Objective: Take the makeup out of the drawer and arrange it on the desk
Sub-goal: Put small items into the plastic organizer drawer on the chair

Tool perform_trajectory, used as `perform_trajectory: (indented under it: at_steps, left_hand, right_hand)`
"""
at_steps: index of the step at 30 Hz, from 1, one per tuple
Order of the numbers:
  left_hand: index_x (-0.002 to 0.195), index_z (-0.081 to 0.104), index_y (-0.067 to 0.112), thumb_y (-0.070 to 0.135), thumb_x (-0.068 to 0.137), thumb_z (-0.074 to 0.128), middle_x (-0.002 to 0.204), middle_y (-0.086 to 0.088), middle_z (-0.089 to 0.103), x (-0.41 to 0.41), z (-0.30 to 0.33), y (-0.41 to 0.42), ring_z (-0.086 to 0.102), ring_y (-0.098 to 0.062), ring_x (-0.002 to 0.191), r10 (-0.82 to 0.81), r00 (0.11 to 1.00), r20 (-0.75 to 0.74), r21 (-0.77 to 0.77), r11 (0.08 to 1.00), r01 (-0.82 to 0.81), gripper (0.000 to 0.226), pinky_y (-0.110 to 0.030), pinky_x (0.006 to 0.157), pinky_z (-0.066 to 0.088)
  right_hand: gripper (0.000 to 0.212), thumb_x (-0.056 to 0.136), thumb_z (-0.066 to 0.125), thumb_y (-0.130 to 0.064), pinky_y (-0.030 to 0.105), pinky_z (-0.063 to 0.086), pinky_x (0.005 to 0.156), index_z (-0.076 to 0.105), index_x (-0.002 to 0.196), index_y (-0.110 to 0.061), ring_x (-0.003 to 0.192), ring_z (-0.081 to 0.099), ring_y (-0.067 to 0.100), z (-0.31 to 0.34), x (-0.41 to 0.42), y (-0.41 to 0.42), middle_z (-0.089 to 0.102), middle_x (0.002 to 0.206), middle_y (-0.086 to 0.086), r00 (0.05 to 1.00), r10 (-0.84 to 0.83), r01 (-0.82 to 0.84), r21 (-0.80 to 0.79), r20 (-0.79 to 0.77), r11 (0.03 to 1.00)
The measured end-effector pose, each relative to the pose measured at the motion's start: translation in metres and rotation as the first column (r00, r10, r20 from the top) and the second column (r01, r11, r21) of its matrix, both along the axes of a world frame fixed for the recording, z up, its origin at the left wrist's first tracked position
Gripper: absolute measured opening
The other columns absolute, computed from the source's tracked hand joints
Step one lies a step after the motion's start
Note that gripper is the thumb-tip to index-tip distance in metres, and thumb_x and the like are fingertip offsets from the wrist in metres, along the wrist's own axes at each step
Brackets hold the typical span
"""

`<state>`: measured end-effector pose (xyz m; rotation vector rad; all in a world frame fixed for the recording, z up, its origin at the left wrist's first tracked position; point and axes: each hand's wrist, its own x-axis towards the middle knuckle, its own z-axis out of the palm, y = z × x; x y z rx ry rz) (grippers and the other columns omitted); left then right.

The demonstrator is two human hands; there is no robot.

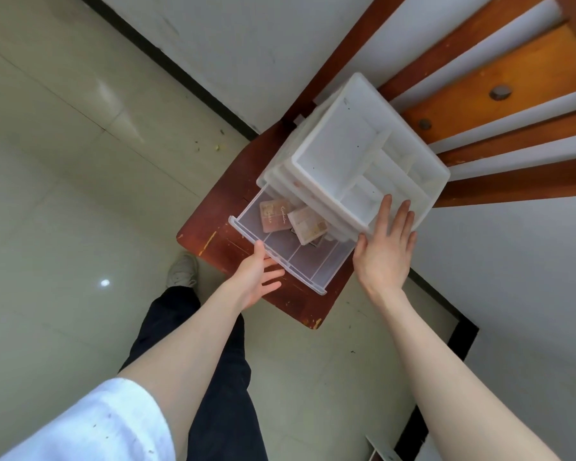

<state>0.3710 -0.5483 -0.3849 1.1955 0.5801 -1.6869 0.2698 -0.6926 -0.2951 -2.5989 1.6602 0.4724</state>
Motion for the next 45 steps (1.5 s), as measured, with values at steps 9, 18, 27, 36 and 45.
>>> perform_trajectory:
  at_steps: [9, 18, 27, 36, 45]
  left_hand:
    - [0.123, 0.054, 0.009, 0.043, 0.098, 0.033, 0.108, -0.007, 0.066, 0.009, 0.025, -0.002, 0.064, -0.022, 0.096, -0.493, 0.838, 0.233, 0.138, 0.870, 0.474, 0.047, -0.034, 0.084, 0.052]
    - [0.131, 0.041, 0.002, 0.007, 0.090, 0.043, 0.136, -0.016, 0.040, 0.020, 0.019, -0.044, 0.031, -0.028, 0.130, -0.466, -0.319, 0.825, 0.542, 0.496, 0.678, 0.041, -0.035, 0.102, 0.031]
    - [0.145, 0.012, 0.008, 0.006, 0.083, 0.059, 0.153, -0.022, -0.001, 0.014, -0.003, -0.054, 0.003, -0.034, 0.141, -0.653, -0.309, 0.691, 0.664, 0.405, 0.628, 0.078, -0.040, 0.107, 0.027]
    - [0.130, 0.030, 0.006, 0.003, 0.072, 0.065, 0.126, -0.016, 0.040, 0.024, -0.008, -0.057, 0.039, -0.028, 0.116, -0.625, -0.500, 0.599, 0.788, 0.353, 0.504, 0.068, -0.030, 0.092, 0.036]
    - [0.118, 0.040, 0.004, -0.007, 0.079, 0.055, 0.120, -0.016, 0.040, 0.029, -0.003, -0.050, 0.046, -0.029, 0.108, -0.565, -0.427, 0.706, 0.702, 0.479, 0.527, 0.043, -0.033, 0.086, 0.040]
  right_hand:
    - [0.057, 0.094, 0.046, -0.015, 0.035, 0.008, 0.116, 0.023, 0.146, -0.010, 0.145, 0.008, 0.025, -0.001, 0.002, 0.033, 0.011, 0.157, 0.013, 0.951, -0.046, 0.045, 0.010, 0.306, 0.999]
    - [0.047, 0.099, 0.039, -0.022, 0.031, 0.027, 0.111, 0.032, 0.143, -0.006, 0.135, 0.036, 0.023, -0.054, -0.002, 0.057, 0.038, 0.147, 0.010, 0.791, -0.562, 0.332, 0.603, 0.241, 0.725]
    - [0.044, 0.096, 0.045, -0.022, 0.028, 0.035, 0.090, 0.039, 0.138, -0.008, 0.120, 0.048, 0.024, -0.093, 0.028, 0.037, 0.050, 0.136, 0.008, 0.467, -0.851, 0.505, 0.718, 0.239, 0.479]
    - [0.045, 0.084, 0.067, -0.020, 0.040, 0.044, 0.102, 0.051, 0.126, -0.011, 0.111, 0.055, 0.021, -0.103, 0.042, 0.026, 0.060, 0.122, 0.004, 0.067, -0.980, 0.615, 0.766, 0.185, 0.187]
    - [0.020, 0.080, 0.073, -0.021, 0.034, 0.048, 0.087, 0.056, 0.087, -0.014, 0.085, 0.058, 0.015, -0.095, 0.045, 0.029, 0.064, 0.103, 0.004, 0.003, -0.981, 0.621, 0.768, 0.194, 0.154]
